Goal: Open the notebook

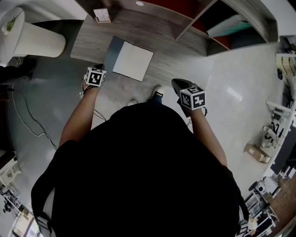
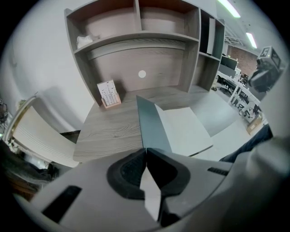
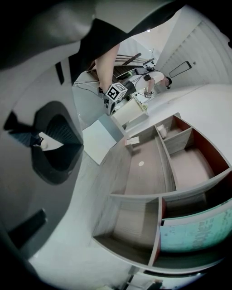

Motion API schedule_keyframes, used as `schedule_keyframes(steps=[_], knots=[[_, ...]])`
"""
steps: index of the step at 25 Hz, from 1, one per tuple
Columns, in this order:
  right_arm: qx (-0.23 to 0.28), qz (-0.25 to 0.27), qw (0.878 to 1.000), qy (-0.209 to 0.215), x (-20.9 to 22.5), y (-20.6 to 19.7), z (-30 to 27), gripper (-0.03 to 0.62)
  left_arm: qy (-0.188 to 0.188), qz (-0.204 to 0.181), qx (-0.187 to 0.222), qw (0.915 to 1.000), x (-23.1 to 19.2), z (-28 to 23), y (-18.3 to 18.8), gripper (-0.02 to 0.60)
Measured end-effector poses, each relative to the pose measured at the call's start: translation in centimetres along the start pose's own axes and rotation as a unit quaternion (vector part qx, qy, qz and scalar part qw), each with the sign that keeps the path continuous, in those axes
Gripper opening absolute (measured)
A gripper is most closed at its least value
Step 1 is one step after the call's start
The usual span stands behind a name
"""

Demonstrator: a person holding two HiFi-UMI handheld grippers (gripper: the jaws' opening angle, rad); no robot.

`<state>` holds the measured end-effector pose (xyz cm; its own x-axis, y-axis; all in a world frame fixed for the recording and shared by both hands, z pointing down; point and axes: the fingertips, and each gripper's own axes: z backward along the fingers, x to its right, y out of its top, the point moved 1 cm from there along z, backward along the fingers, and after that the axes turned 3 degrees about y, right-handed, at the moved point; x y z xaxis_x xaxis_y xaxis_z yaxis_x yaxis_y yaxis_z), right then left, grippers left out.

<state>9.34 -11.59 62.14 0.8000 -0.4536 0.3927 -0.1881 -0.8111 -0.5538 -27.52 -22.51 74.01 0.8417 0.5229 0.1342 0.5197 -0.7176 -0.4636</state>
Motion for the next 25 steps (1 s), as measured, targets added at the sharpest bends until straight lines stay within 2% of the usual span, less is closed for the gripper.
schedule_keyframes(steps=[13, 25], knots=[[-0.001, 0.000, 1.000, 0.001, 0.1, 0.1, -0.3, 0.000, 0.016, 0.019, 0.005, 0.9997, -1.2, -0.2, -0.4, 0.017], [-0.001, 0.002, 1.000, 0.000, -0.3, -0.1, -0.1, 0.000, 0.015, 0.036, -0.003, 0.9992, -1.3, 0.8, -1.5, 0.017]])
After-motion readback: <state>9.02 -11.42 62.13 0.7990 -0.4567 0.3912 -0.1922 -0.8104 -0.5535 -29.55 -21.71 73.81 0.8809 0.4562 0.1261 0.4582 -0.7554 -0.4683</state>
